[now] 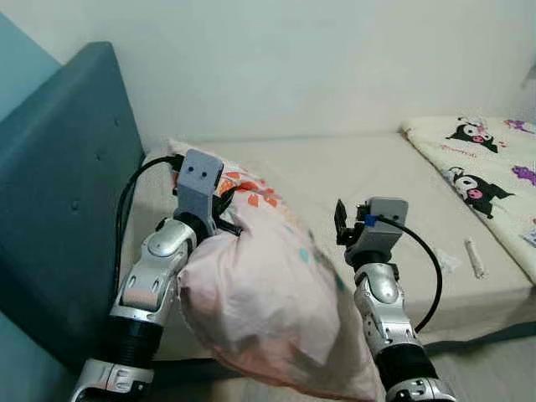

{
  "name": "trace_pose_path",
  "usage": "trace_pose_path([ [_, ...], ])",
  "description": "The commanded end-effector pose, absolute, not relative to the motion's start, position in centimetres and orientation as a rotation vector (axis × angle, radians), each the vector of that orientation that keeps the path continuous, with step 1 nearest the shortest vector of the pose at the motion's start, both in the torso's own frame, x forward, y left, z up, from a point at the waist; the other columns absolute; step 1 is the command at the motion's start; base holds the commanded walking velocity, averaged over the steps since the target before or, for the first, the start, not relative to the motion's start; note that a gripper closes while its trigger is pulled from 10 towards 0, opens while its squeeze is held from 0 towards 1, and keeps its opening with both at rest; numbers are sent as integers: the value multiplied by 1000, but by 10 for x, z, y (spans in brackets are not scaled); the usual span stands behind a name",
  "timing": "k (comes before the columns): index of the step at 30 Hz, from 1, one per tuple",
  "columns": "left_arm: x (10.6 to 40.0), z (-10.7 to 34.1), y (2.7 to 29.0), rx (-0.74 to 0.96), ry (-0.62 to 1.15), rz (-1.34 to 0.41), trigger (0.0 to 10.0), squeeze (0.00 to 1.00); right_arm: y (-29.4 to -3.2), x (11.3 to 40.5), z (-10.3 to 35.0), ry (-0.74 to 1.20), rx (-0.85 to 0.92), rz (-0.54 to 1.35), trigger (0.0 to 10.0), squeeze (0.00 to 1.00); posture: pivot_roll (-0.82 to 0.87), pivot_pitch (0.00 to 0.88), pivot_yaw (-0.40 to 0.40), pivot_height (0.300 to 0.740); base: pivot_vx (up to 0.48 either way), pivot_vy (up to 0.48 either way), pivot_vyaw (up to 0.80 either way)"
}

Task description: Clean up the room

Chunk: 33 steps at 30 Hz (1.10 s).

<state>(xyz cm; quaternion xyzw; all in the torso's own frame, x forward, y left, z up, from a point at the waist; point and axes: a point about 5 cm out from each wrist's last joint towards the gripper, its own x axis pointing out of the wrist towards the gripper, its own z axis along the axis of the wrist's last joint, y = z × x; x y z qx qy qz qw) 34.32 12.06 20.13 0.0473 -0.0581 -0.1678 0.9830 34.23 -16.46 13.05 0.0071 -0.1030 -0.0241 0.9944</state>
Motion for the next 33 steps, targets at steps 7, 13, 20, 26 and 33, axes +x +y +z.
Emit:
trace_pose_path([
  [7, 345, 226, 127, 58, -252, -293, 10000, 0, -164, 342, 130, -203, -2, -39, 10000, 0, 52, 0, -24, 740, 0, 0, 0],
  [13, 344, 233, 126, 56, -293, -303, 10000, 0, -159, 342, 131, -211, -47, -10, 10000, 0, 50, 0, -29, 740, 221, 0, 499],
  [20, 345, 235, 128, 56, -297, -278, 10000, 0, -153, 343, 128, -189, -68, 50, 10000, 0, 52, 0, -36, 740, 408, 0, 674],
  [26, 344, 234, 133, 59, -299, -252, 10000, 0, -150, 342, 124, -169, -51, 89, 10000, 0, 52, 0, -43, 740, 411, 0, 0],
  [33, 344, 234, 137, 62, -301, -236, 10000, 0, -147, 341, 124, -170, -51, 106, 10000, 0, 53, 0, -46, 740, 410, 0, 0],
])
